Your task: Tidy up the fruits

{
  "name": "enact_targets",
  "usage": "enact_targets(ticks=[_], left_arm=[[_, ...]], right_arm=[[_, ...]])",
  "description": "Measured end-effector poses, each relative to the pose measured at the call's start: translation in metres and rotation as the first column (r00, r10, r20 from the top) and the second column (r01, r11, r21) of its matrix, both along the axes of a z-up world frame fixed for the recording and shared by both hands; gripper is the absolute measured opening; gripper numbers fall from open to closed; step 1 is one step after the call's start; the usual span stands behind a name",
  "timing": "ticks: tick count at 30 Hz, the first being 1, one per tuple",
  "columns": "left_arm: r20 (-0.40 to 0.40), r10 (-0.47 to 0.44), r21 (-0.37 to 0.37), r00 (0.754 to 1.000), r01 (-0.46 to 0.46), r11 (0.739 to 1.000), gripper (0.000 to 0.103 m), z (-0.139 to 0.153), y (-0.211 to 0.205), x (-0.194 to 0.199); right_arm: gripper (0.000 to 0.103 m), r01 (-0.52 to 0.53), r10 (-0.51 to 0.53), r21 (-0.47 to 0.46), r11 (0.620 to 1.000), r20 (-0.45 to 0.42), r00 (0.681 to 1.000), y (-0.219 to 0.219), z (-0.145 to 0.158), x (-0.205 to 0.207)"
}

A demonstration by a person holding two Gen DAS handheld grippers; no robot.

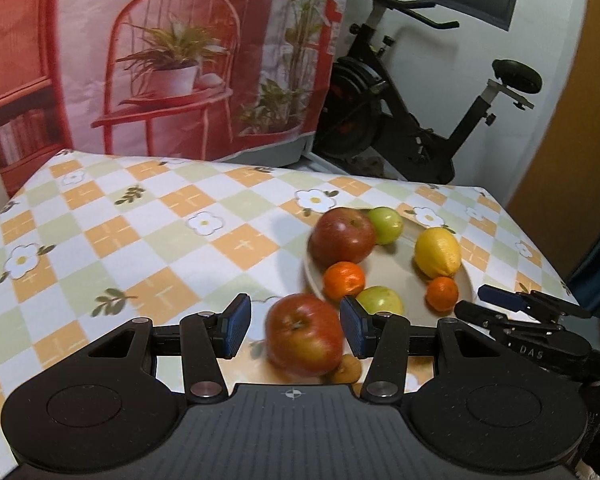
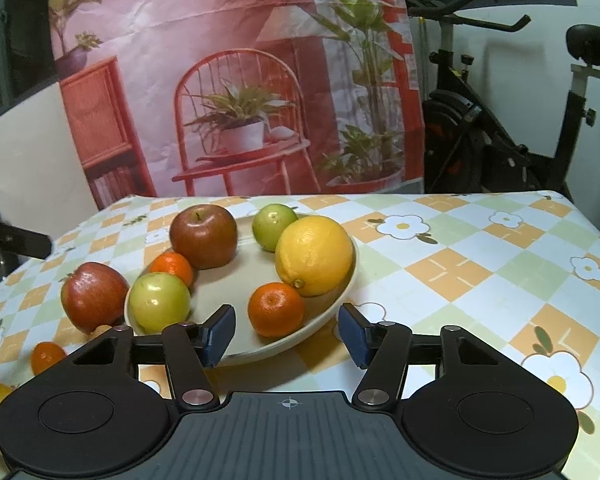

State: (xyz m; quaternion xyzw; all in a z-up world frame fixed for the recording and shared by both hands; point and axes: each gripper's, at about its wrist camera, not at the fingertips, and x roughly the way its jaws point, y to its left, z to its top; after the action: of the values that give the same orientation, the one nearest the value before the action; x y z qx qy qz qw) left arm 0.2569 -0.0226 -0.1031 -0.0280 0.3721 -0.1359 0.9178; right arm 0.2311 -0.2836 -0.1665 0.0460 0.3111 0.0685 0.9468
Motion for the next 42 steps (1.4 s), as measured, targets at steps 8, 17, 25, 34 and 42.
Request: enact_targets(ticks=[8,17,25,34,42], left_arm=[[-0.015,-0.016,-0.026,1.0,0.016,1.0,0.052,-0.006,0.014,-0.017],[-0.028,-0.034,-0.078,0.999,0.031,0.996,0.052,-0.014,0.021,-0.026],[-0.047,-0.031,-0.11,0.998,0.026,0.994,0.051,-0.024,0.031,-0.033],[-0.038,-0.028,-0.125,0.999,0.023,0.992,0.051,-0.027,0.034,-0.036],[-0.087,-0.048,-0.15,0.995,0.035,0.988,0.05,-0.038,0.032,-0.034]], right_arm=[[0.053,-0.041,0.041,0.014,0.999,0.003,0.999,0.023,0.013,-0.013],[0.051,-0.144,0.145,0.014,0.989,-0.027,0.989,0.072,0.017,-0.028],[0.048,-0.175,0.175,0.01,0.985,-0.067,0.982,0.095,0.014,-0.035],[0.04,-0.224,0.222,-0.01,0.975,-0.099,0.97,0.109,0.008,-0.023],[0.039,-0.261,0.258,-0.015,0.965,-0.114,0.959,0.123,0.003,-0.02]])
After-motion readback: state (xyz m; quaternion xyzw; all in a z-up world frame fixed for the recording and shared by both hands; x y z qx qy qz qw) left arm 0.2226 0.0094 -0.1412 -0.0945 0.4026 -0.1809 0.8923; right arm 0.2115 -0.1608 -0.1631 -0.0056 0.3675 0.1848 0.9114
